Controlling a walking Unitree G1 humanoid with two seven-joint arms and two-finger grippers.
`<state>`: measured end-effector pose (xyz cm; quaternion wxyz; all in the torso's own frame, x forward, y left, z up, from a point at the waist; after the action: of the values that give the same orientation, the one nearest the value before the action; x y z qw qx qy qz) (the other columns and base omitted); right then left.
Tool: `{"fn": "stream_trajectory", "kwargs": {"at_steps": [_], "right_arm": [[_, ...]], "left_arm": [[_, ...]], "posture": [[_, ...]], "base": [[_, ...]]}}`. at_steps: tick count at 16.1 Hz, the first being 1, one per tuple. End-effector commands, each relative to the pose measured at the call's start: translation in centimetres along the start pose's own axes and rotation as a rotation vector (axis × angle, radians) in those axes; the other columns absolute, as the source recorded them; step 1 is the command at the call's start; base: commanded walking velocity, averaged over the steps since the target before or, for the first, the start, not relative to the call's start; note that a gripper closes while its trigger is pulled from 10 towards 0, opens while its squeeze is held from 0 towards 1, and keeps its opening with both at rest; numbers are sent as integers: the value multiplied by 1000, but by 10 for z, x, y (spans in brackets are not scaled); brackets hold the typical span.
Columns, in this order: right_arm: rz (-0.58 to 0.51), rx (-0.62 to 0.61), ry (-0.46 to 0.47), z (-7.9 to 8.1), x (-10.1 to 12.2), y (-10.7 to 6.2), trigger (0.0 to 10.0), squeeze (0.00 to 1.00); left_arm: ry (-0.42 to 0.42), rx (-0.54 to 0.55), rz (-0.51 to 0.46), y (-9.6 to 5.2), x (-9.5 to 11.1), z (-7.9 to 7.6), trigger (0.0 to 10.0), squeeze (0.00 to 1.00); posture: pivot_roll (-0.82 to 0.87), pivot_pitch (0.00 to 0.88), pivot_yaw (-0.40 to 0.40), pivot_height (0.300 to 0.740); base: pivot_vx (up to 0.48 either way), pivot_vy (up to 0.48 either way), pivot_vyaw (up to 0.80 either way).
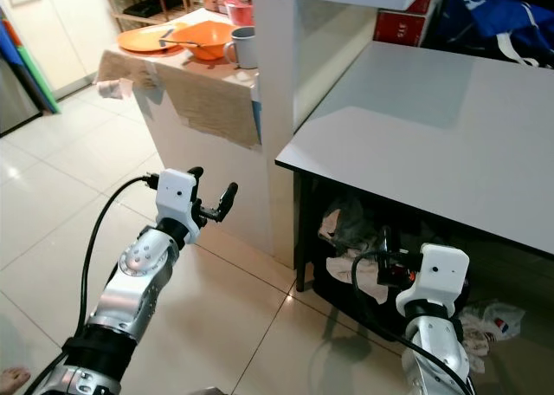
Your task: Setting the table
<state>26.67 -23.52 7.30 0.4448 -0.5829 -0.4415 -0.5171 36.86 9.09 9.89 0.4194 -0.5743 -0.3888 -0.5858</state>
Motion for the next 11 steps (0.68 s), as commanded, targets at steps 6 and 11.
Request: {"fn": "stream_trajectory", "kwargs": {"at_steps": [6,11], "right_arm": [[-22,31,-28,22,1,6,10000,0],[-13,41,-32,30,-3,12,10000,0]], "left_arm": [[50,-28,10,10,6,0,10000,0],[43,-30,-4,8,9,4,10000,0]], "posture": [[-52,0,133,740],[-21,0,125,740]], "base": [[0,160,0],[0,480,-469]]}}
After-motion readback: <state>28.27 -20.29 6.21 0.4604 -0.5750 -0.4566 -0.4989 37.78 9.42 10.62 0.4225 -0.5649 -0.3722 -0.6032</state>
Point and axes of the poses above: a point about 5 cm out from each wrist's last joint towards the gripper, its own y axis pointing out of the wrist towards the gripper, its own x axis along the axis of the wrist's last joint, z = x × y, the point moved 6 cm from there along y, pointing out of the wrist towards the gripper, and after that the axes turned 2 degrees about -y, right-handed, at the moved point
